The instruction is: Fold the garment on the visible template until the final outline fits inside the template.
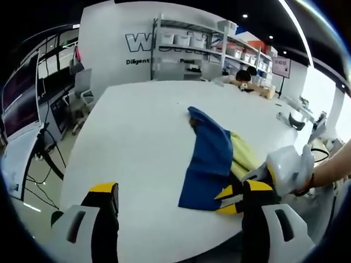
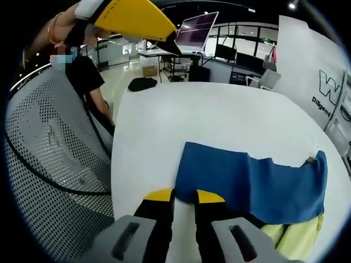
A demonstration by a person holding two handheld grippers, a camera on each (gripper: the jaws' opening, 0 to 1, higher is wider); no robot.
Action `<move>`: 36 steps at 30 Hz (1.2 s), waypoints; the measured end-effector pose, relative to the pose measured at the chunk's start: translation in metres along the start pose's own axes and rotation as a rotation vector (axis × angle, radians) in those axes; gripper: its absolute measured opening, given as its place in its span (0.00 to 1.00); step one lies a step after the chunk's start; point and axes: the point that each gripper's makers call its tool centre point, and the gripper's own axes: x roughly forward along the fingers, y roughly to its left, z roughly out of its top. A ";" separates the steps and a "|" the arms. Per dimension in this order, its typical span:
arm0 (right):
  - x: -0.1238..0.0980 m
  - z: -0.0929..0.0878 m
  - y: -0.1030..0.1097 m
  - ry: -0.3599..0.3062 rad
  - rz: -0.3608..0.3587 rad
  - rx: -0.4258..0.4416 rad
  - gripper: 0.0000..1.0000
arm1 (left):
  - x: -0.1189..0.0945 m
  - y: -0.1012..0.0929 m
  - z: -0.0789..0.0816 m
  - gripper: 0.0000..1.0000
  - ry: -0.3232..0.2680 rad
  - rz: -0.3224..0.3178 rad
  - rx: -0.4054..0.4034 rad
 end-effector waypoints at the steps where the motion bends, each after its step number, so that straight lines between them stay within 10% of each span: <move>1: 0.001 0.000 0.000 0.000 -0.001 0.000 0.05 | 0.000 0.000 -0.001 0.91 0.003 0.001 0.001; 21: -0.022 0.019 -0.043 -0.065 -0.077 0.188 0.00 | 0.003 -0.013 0.006 0.91 -0.021 -0.041 0.016; 36: -0.080 0.039 -0.129 -0.149 -0.285 0.192 0.00 | 0.006 -0.020 0.006 0.89 -0.015 -0.063 0.028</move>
